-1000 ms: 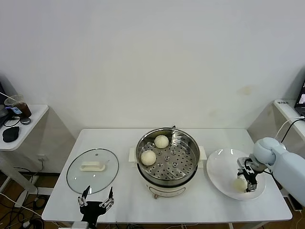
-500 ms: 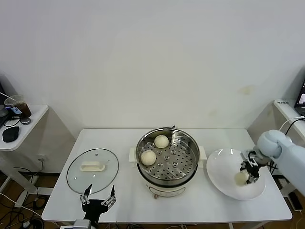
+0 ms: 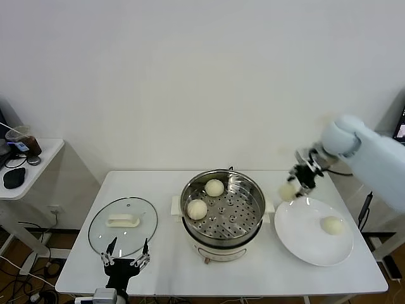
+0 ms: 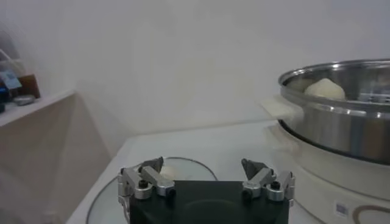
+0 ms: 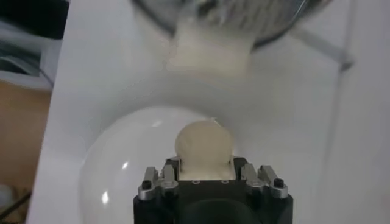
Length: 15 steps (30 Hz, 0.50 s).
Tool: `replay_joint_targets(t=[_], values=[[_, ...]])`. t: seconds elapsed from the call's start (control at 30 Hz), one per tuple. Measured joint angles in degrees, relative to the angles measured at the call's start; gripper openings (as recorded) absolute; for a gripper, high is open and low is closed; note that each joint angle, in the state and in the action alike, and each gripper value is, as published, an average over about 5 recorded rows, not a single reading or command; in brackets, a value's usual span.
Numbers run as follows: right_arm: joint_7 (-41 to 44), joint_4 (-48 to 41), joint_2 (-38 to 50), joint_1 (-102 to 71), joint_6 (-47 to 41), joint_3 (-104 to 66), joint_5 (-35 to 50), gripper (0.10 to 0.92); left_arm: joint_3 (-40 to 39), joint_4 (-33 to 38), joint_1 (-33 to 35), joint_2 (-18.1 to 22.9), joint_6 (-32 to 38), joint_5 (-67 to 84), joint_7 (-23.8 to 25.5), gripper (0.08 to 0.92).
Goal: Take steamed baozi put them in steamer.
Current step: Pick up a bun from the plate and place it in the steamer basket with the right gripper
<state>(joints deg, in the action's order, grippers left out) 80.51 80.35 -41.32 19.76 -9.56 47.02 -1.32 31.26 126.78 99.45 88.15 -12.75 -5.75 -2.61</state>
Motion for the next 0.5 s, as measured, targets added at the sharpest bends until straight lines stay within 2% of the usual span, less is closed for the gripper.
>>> replay_joint_targets(t=[0.27,0.5], values=[[-0.03,2.42,-5.79,6.74,10.23,8.11,7.00,0.518,-0.08,0.42,0.14,0.51,0.31,-0.69,-0.42,0.823],[-1.44,5.73,-10.39,8.37,21.62,13.30,3.87,0.518,-0.03,0.79,0.34,0.71,0.45,-0.99,-0.45,0.823]])
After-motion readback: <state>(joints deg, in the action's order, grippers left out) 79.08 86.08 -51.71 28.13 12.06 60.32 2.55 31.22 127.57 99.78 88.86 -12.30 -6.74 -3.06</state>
